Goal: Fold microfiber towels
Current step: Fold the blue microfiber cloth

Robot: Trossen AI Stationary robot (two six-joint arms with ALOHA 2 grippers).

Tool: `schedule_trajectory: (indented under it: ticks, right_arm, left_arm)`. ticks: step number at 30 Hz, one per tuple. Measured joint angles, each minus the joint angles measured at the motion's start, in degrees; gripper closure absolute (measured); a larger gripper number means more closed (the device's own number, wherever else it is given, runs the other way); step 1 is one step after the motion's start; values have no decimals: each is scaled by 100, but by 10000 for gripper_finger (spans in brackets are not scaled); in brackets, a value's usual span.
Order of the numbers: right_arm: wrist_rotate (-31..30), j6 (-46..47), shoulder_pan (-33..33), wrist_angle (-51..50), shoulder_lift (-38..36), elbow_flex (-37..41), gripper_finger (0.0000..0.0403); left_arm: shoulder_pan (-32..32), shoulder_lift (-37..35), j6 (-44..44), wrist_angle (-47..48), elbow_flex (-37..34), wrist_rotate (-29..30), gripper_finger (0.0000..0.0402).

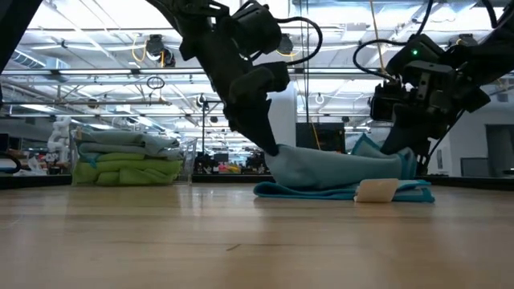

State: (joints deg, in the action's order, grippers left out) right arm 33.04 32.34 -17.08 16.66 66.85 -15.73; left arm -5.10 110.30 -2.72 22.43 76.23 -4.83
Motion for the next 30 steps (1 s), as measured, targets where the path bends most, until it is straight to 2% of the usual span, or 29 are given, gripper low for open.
schedule_trajectory:
  ticks: [7,13,16,20,22,25,28,30]
  right_arm:
    - [-152,46,254,234,0,0,399]
    - [-156,-19,484,248,0,0,396]
    - [-229,-46,573,294,0,0,374]
    - [-327,-46,623,319,0,0,314]
    - [-277,-52,648,370,0,0,282]
    - [131,-47,695,619,0,0,245]
    - [343,153,750,619,0,0,230]
    - [342,379,752,619,1,0,228]
  left_arm:
    - [0,0,-88,-9,-7,21,396]
    - [0,0,-261,-7,-7,21,366]
    - [0,0,-264,-6,-7,21,350]
    - [0,0,-281,-6,-7,-19,318]
    - [0,0,-331,-6,-7,-174,299]
    - [0,0,-559,-4,-7,-642,270]
    - [-82,-35,-858,1,-6,-1477,250]
    - [-161,-46,-1005,16,62,-1645,244]
